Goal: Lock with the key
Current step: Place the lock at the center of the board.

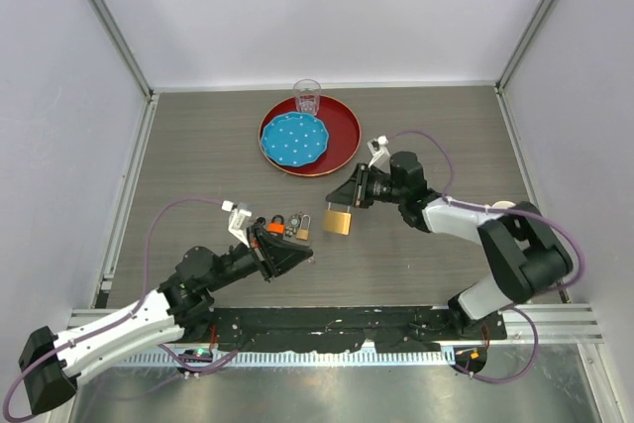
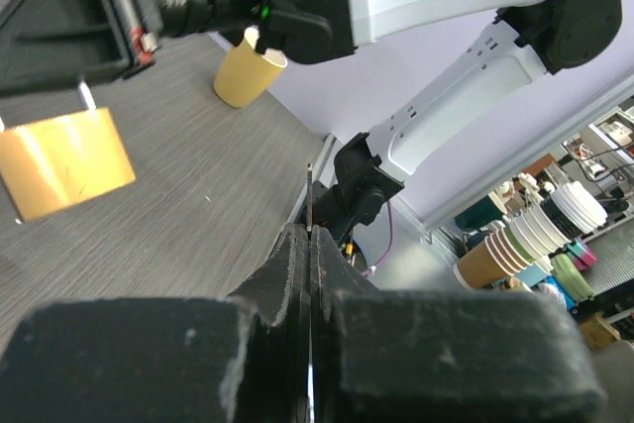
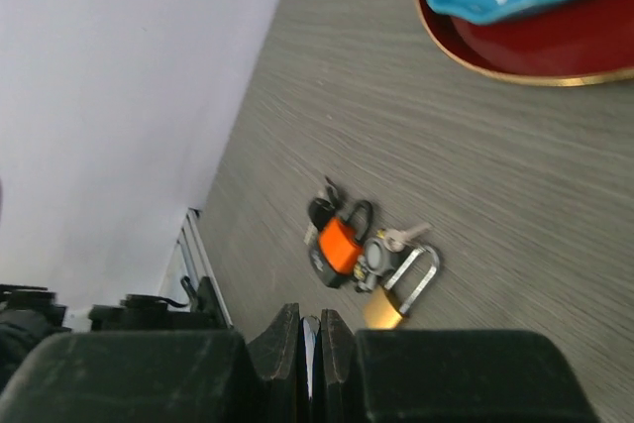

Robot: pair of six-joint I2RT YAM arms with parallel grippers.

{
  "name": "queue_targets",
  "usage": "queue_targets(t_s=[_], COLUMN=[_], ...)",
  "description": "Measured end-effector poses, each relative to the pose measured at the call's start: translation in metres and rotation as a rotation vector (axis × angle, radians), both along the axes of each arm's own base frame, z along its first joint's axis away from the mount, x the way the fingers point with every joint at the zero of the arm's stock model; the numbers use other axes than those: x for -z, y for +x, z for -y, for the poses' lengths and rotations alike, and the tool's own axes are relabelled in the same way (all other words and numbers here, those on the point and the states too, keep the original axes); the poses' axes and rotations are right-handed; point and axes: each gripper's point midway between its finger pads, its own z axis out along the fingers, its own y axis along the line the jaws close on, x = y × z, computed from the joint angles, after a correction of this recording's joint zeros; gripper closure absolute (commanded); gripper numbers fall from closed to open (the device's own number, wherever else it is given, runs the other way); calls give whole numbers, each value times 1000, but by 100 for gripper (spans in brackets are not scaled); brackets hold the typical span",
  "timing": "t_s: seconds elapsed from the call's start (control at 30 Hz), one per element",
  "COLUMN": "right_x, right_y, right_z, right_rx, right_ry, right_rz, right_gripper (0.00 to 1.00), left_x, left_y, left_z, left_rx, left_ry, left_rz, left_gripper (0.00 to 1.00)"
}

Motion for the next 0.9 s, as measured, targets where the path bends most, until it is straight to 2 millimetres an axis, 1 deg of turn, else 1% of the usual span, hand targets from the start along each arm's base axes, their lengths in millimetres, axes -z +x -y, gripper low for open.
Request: queue_targets(t_s=[0.17,0.33,0.4,0.47,0.53,0.57,0.67,0.7,0.77,0.8,0.87,0.9], right_x=[56,94,103,107,107,106,105,104,105,107,113,117], right_y=[5,12,12,12,14,16,25,27,30,30,32,32], right_z=[-3,-9,-9,-10,-11,-12,-16,-17,-16,-15,-12,-10], right_rx=[-17,-29,-29,-30,-35,-38,-44,-42,-36,-29,-15,-6], right_ry=[-71,-95,-100,-100,-101,-103,-108,-111,-124,-133,-161,-184], right_rz=[-110,-174,-190,-202,-198,-194,-169,-163,-158,-160,-164,-166], right_gripper=[98,98,96,94,91,90,84,76,70,64,59,53], left_x=[2,12,17,23,27,28,32,33,34,33,33,32], left_y=[2,5,6,7,8,9,10,10,10,10,10,9], left_z=[-4,-3,-1,1,2,3,4,5,5,5,5,4], left_rx=[-23,-31,-33,-33,-32,-32,-32,-32,-31,-31,-31,-32], left_ry=[3,31,46,66,78,82,93,97,99,98,95,92], left_rz=[-2,-22,-33,-46,-55,-57,-63,-66,-67,-66,-65,-62], left_gripper=[100,100,100,100,100,100,100,100,100,100,100,100])
